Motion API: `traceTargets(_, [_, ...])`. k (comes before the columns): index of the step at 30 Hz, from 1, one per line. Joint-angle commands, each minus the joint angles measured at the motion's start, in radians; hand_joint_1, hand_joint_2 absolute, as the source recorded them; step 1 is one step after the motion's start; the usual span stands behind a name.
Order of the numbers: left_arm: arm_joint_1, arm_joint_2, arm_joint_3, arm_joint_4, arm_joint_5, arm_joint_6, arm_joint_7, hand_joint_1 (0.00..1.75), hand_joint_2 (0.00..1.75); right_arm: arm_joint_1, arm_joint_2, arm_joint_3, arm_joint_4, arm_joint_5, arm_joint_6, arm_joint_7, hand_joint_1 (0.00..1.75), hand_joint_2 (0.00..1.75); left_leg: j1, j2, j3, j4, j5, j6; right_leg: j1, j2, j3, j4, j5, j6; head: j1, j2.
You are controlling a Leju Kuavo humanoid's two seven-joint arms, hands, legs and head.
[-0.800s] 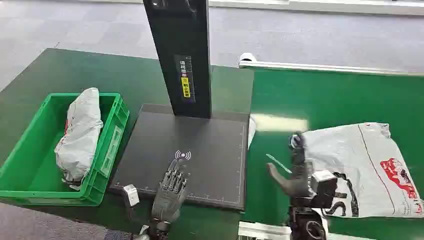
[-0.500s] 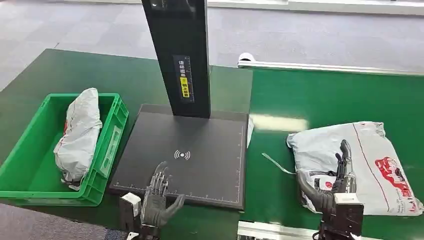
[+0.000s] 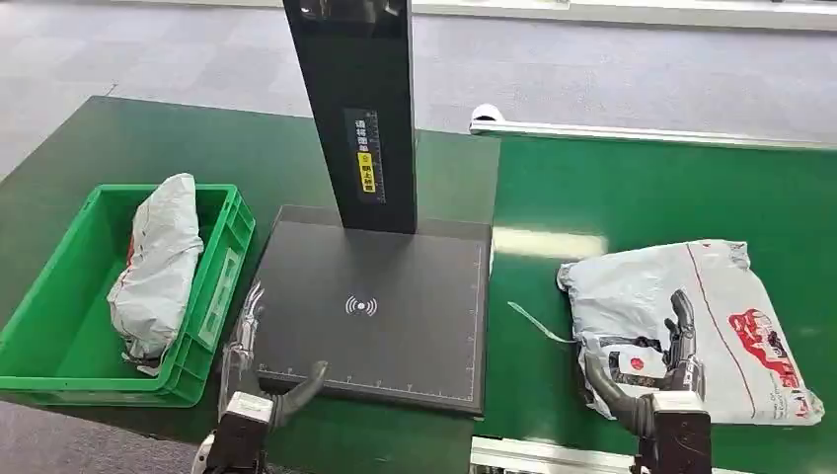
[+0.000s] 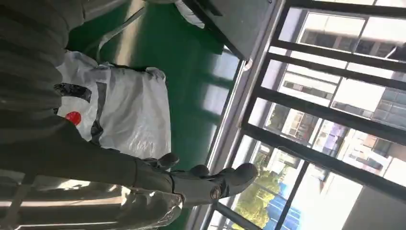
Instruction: Moved the parcel from conveyor to table for the left to box.
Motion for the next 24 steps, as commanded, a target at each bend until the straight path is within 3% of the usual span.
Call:
traceTargets(1, [0.001,-0.008,0.013,-0.019,-0.034,0.0,0.036,0.0,1.75,-0.046,0.021,-0.035,0.066,0.002,0.026,0.02,0.0,1.75,0.001,0.0,0.001,0.0,0.0,0.0,0.001,0.001,0.001,-0.001,0.0,0.0,0.0,0.0])
traceTargets(18, [-0.014,-0.036,-0.011,0.038,0.006,-0.021,0.015,0.0,1.75,-0.13,-0.023,-0.089,0.196,0.032,-0.008,0.099,0.0,1.75,0.001,0.0,0.002,-0.002,0.001,0.0,0.001,0.0,0.003,-0.003,0.001,0.0,0.0,0.0])
traceTargets(24, [-0.043,-0.041,-0.025,0.07,0.009,-0.041,0.01,0.0,1.75,-0.252,-0.097,-0.134,0.407,0.046,-0.014,0.198,0.0,1.75,0.001,0.001,0.003,-0.002,0.001,0.001,0.001,0.001,0.003,-0.004,0.002,0.0,0.0,0.0])
